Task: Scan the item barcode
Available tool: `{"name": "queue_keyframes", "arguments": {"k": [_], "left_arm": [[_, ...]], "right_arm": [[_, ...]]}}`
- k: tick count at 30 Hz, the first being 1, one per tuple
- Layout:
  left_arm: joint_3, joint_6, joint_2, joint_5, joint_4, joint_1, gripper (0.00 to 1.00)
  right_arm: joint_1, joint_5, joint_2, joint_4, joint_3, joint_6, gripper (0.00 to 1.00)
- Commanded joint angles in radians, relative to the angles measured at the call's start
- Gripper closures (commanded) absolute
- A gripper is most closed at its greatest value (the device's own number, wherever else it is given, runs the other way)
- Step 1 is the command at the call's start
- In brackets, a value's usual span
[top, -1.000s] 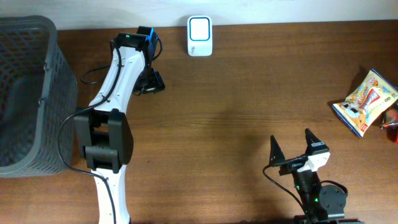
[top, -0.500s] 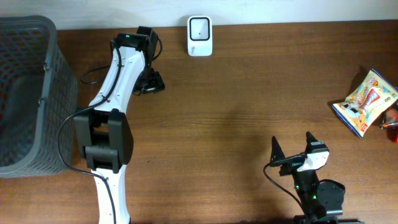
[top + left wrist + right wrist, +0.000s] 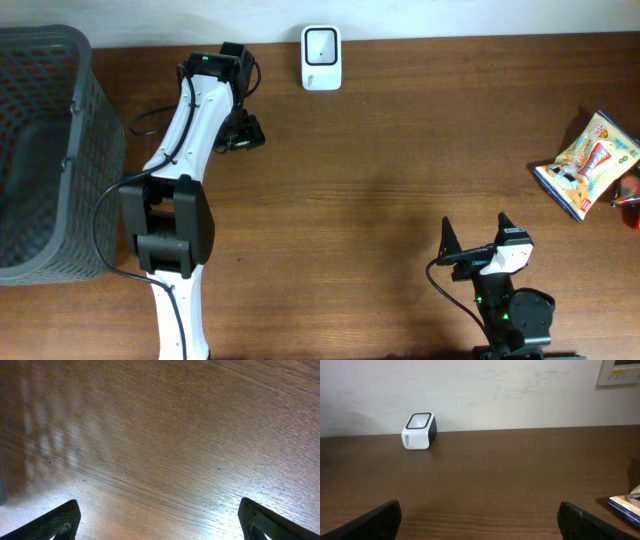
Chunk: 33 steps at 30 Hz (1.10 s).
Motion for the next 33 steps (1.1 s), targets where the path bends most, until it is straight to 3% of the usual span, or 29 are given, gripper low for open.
{"name": "queue_keyframes", "arguments": {"k": [1,33], "left_arm": [[0.003,-0.013,0.002,-0.003,-0.001,0.003,0.01],[0.003,-0.013,0.002,-0.003,-0.001,0.003,0.01]], "right_arm": [[0.008,0.014,-0.010,-0.004,-0.009,0.003,0.02],[0.008,0.060,-0.010,-0.006,-0.009,-0.049,0.02]]}}
